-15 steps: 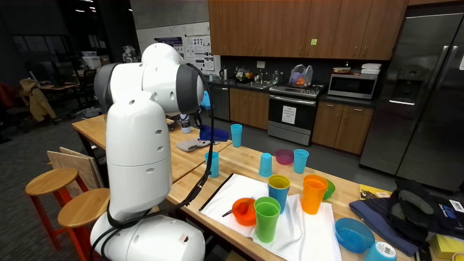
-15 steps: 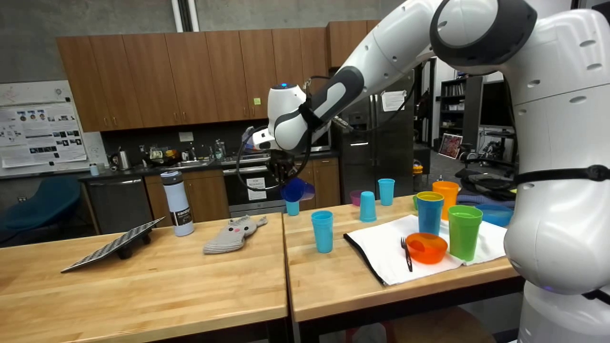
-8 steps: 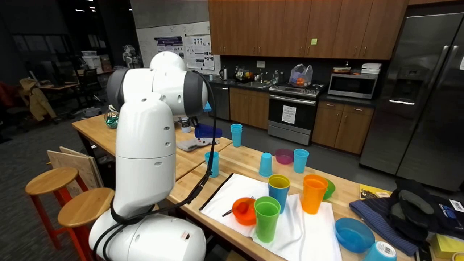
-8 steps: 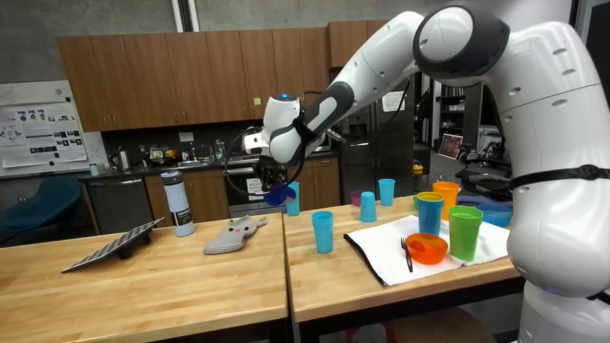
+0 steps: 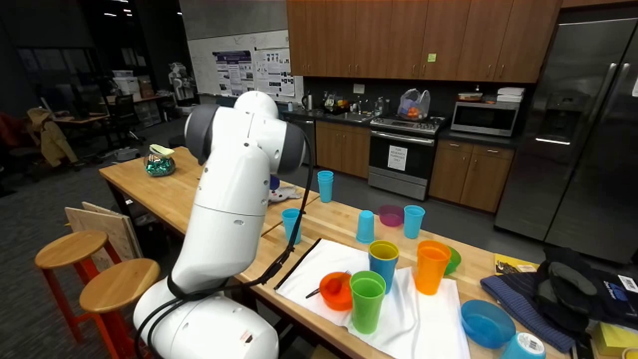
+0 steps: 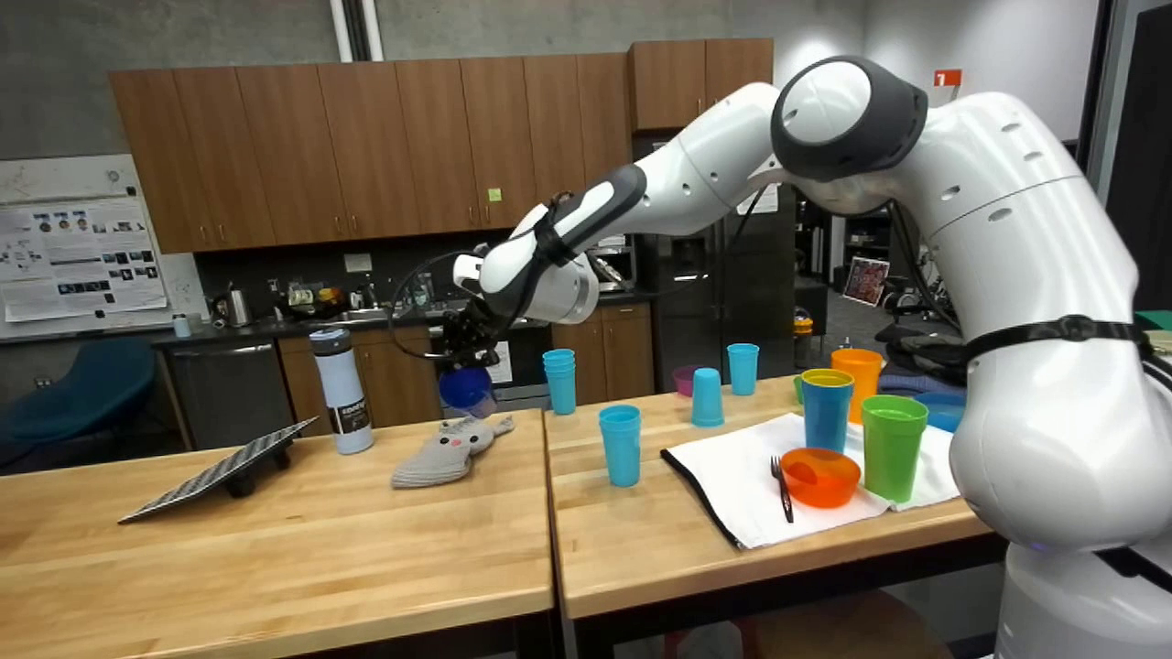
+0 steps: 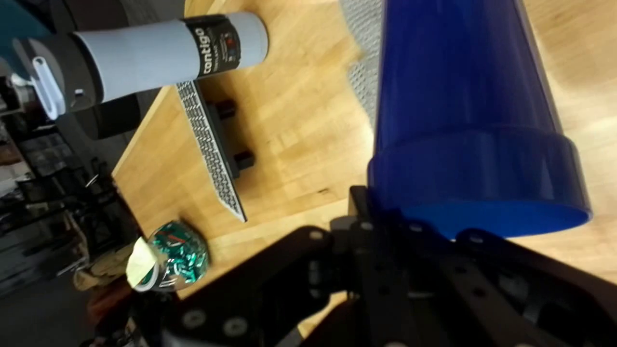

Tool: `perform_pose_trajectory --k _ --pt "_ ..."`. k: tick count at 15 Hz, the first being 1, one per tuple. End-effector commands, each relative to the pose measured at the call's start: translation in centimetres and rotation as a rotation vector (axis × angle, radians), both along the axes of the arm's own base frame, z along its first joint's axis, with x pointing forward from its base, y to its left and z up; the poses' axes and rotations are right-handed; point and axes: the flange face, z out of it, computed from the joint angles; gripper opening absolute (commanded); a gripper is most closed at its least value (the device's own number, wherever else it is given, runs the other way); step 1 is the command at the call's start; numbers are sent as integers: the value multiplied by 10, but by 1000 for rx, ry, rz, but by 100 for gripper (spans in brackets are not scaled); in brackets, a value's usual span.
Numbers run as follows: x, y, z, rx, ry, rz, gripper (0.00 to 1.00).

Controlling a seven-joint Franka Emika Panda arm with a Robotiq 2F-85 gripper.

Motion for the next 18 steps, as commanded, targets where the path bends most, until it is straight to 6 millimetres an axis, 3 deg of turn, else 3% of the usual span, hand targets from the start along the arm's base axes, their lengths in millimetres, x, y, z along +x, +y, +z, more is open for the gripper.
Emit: perform_pose_trajectory --k 1,4,6,11,18 --pt "11 -2 22 188 52 50 1" --pt "10 -7 31 246 111 97 1" --pt "4 -4 22 198 110 80 5" --pt "4 -8 21 180 143 106 1" --pt "-27 -1 14 219 312 122 1"
